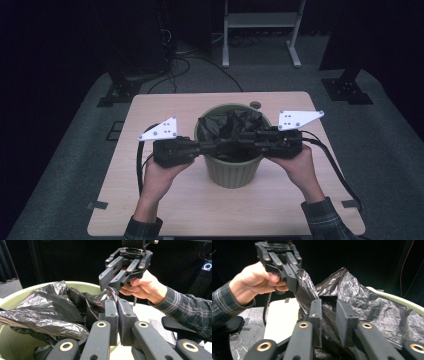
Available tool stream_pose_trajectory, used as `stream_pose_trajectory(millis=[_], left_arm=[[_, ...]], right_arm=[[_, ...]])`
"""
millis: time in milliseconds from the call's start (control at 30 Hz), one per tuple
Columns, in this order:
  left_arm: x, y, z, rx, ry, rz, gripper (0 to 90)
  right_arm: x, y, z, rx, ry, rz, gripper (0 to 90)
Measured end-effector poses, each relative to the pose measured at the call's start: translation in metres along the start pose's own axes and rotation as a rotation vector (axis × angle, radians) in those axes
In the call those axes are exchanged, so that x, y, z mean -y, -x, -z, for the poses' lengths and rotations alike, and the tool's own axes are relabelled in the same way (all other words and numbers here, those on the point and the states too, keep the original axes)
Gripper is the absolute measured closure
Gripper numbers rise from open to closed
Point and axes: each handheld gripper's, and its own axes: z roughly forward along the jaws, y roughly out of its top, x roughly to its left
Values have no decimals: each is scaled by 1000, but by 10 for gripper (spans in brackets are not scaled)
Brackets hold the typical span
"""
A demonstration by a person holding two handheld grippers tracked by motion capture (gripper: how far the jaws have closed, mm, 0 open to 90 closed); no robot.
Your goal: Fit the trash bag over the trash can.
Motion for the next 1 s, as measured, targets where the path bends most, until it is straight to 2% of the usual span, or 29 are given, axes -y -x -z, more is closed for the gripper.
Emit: stream_pose_trajectory(millis=[100,333,433,567,667,767,867,1000], left_arm=[[1,1,1,2,-4,0,865],[4,1,2,19,-24,4,845],[3,3,2,22,-34,-4,761],[-4,3,8,-26,-16,-11,519],[-16,1,18,-52,-4,-23,453],[-26,-4,21,-62,5,-19,447],[-34,-12,9,-58,-58,-1,455],[-33,-20,-5,-35,-83,37,525]], right_arm=[[-1,2,-4,-10,0,-3,891],[-8,8,-4,-23,21,-12,900],[-14,10,-7,-26,28,-12,900],[-28,10,-18,-46,36,4,900],[-33,6,-29,-51,13,26,900],[-32,5,-34,-56,-2,29,900],[-32,4,-36,-63,7,23,900],[-34,4,-34,-65,20,23,900]])
